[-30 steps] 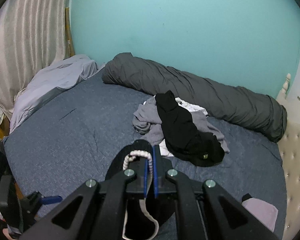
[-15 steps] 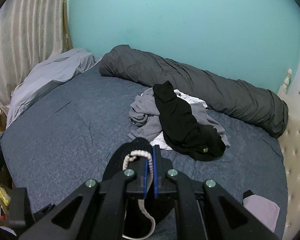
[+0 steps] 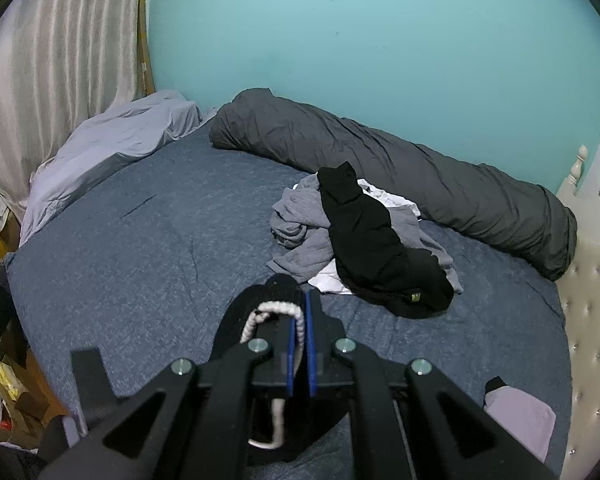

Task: Fold clothes
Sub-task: 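Raise the hoodie with the right gripper while the left gripper grasps its hem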

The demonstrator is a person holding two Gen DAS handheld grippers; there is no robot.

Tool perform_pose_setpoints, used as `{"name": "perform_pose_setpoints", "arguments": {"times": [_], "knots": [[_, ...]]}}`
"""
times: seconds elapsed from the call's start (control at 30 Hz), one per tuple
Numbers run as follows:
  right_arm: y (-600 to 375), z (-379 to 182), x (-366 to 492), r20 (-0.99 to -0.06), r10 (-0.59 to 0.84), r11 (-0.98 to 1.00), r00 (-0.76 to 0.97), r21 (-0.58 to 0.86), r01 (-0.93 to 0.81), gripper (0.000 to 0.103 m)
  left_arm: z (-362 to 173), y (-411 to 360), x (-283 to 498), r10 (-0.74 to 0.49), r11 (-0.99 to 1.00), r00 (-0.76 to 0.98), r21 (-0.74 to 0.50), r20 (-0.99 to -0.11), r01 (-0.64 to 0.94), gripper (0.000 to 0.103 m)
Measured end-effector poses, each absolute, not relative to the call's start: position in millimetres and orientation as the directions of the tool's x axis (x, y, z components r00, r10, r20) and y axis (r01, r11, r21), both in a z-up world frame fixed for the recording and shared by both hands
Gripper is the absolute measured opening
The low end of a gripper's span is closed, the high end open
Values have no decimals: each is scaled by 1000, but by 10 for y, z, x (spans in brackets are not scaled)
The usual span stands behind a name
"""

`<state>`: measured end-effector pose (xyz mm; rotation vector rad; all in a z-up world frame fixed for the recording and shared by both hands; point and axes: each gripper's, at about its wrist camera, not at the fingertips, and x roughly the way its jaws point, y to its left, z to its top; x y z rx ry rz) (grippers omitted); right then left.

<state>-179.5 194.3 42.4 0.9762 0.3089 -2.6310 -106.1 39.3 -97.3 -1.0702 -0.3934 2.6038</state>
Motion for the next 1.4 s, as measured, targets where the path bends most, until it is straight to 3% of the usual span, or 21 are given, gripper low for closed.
{"name": "perform_pose_setpoints", "arguments": {"times": [0.2, 0.37, 0.47, 0.53, 0.57, 0.6, 0.67, 0.7, 1.23, 1.27, 1.3, 1.33, 1.4], "knots": [[2107, 627, -1707, -617, -234, -943, -752, -44, 330, 4, -644, -1, -1081, 320, -942, -720, -289, -616, -171, 4], [2115, 767, -1689, -617, -228, -950, -753, -29, 312, 4, -389, 37, -917, 398, -908, -705, -359, -587, -213, 5], [2115, 749, -1714, -643, -225, -953, -732, -10, 302, 4, -338, 188, -831, 417, -898, -703, -382, -576, -220, 14], [2100, 719, -1691, -654, -217, -953, -725, -18, 301, 4, -307, 289, -779, 429, -890, -702, -397, -568, -224, 14], [2092, 704, -1677, -658, -212, -953, -723, -23, 301, 4, -293, 322, -749, 426, -890, -705, -403, -566, -214, 21], [2085, 690, -1662, -662, -207, -953, -720, -29, 301, 4, -287, 346, -728, 425, -888, -708, -411, -563, -207, 40], [2082, 666, -1654, -669, -197, -955, -717, -33, 294, 4, -269, 438, -627, 456, -869, -710, -441, -537, -225, 62], [2083, 657, -1660, -671, -194, -956, -715, -34, 292, 4, -266, 496, -578, 468, -863, -708, -447, -530, -236, 62], [1851, 561, -1652, -692, -155, -947, -705, -100, 306, 4, -997, 884, -983, 436, -859, -628, -507, -645, -77, 62], [1831, 557, -1635, -691, -156, -944, -706, -107, 312, 4, -1035, 875, -1020, 442, -858, -625, -508, -644, -84, 48], [1811, 553, -1618, -689, -156, -941, -708, -113, 318, 4, -1054, 868, -1036, 440, -862, -624, -499, -646, -91, 26], [1801, 550, -1604, -685, -158, -939, -711, -119, 323, 4, -1068, 859, -1046, 435, -867, -625, -488, -648, -98, 13], [1813, 551, -1597, -677, -159, -940, -718, -117, 320, 4, -1079, 826, -1053, 432, -873, -628, -475, -647, -112, 9]]}}
